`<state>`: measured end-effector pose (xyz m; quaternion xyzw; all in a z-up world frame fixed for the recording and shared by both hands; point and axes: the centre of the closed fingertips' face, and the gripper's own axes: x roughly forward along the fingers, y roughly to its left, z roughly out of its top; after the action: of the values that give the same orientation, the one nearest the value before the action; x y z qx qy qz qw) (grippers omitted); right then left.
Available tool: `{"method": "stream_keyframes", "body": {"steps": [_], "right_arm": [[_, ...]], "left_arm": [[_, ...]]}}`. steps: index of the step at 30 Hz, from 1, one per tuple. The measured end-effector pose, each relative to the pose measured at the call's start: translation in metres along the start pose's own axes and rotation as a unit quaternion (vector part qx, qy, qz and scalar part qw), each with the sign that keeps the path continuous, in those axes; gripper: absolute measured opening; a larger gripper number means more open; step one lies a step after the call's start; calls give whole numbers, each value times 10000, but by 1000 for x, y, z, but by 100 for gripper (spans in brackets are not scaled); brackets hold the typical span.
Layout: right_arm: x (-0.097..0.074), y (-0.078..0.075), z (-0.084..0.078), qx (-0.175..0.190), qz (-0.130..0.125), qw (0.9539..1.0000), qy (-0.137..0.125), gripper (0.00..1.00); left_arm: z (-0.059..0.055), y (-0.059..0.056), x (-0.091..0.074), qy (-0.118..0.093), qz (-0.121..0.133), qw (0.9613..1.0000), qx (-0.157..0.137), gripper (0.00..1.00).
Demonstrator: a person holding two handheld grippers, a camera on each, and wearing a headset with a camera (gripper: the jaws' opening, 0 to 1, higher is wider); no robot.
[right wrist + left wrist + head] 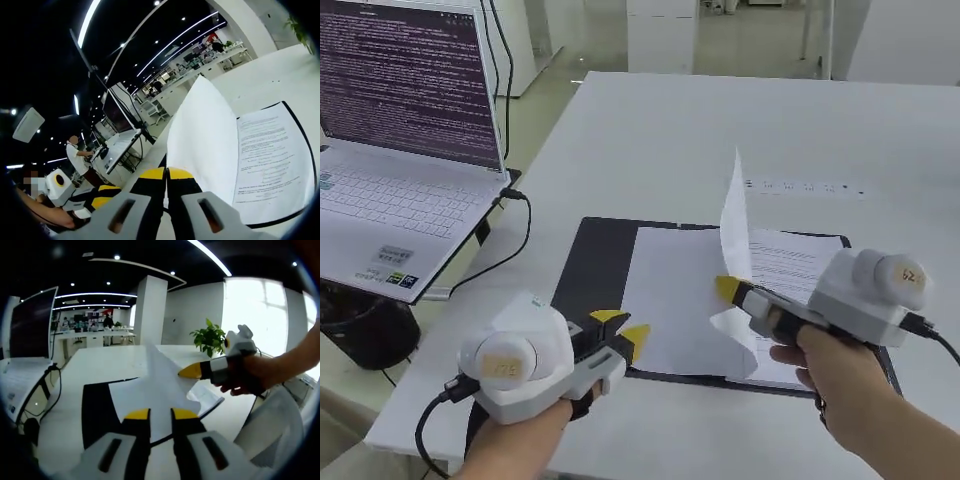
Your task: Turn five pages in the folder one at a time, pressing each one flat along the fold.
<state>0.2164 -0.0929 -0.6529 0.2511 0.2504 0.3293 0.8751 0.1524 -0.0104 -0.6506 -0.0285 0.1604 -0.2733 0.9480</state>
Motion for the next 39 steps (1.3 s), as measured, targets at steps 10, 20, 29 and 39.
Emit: {"method": "stream_keyframes", "body": {"steps": [10,20,29,39], "right_arm": [[26,5,-29,-44,13,9992,386,0],[49,7,-56,-75,-4,9971,754,0],[75,7,-84,-23,-28,9942,1078,0],[91,-4,-108,-38,-168,9903,1381,0]], "left_arm": [[-15,21,-10,105,193,9996,-183,14],[-20,27,-17,140,267,9991,-309,14],[-30,35,-20,243,342,9984,-381,14],[-41,43,-21,343,371,9978,-426,14]]}}
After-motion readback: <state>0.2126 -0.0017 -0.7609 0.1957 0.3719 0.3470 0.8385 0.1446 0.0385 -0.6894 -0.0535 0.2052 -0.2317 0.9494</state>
